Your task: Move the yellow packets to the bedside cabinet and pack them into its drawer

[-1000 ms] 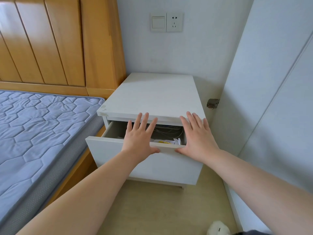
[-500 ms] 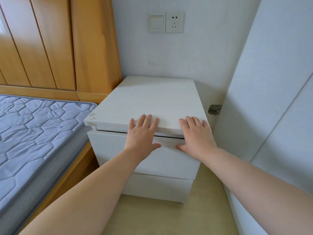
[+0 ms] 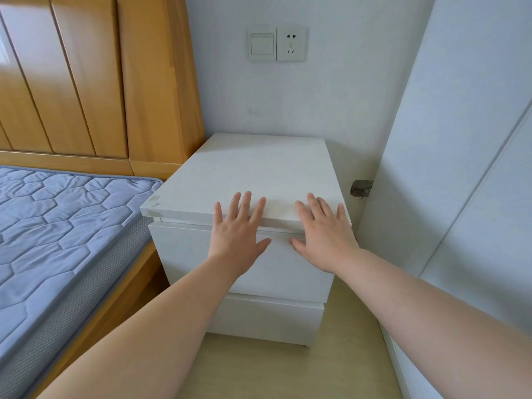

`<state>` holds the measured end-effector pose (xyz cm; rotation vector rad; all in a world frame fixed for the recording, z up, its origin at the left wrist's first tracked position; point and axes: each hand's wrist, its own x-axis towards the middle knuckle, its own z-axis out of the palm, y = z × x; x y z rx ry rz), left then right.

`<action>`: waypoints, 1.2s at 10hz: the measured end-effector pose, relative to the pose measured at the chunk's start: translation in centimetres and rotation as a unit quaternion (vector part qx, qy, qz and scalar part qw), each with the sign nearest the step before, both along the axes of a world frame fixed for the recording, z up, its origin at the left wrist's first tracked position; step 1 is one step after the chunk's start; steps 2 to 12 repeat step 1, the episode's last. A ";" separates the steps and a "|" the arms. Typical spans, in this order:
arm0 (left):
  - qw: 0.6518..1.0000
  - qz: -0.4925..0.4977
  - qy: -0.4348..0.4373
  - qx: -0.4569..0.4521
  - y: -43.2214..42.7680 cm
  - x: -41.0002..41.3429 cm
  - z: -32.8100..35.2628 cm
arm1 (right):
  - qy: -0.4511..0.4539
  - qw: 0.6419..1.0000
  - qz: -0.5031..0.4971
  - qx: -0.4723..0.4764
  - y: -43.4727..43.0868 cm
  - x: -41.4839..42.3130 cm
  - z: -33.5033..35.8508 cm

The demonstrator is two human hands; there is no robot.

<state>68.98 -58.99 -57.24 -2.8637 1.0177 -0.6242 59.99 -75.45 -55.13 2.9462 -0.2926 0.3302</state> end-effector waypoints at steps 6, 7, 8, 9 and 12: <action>1.000 0.008 -0.013 0.003 0.8 -1.7 1.9 | -0.003 1.000 0.014 -0.005 0.7 -1.1 2.0; 1.000 0.008 -0.013 0.003 0.8 -1.7 1.9 | -0.003 1.000 0.014 -0.005 0.7 -1.1 2.0; 1.000 0.008 -0.013 0.003 0.8 -1.7 1.9 | -0.003 1.000 0.014 -0.005 0.7 -1.1 2.0; 1.000 0.008 -0.013 0.003 0.8 -1.7 1.9 | -0.003 1.000 0.014 -0.005 0.7 -1.1 2.0; 1.000 0.008 -0.013 0.003 0.8 -1.7 1.9 | -0.003 1.000 0.014 -0.005 0.7 -1.1 2.0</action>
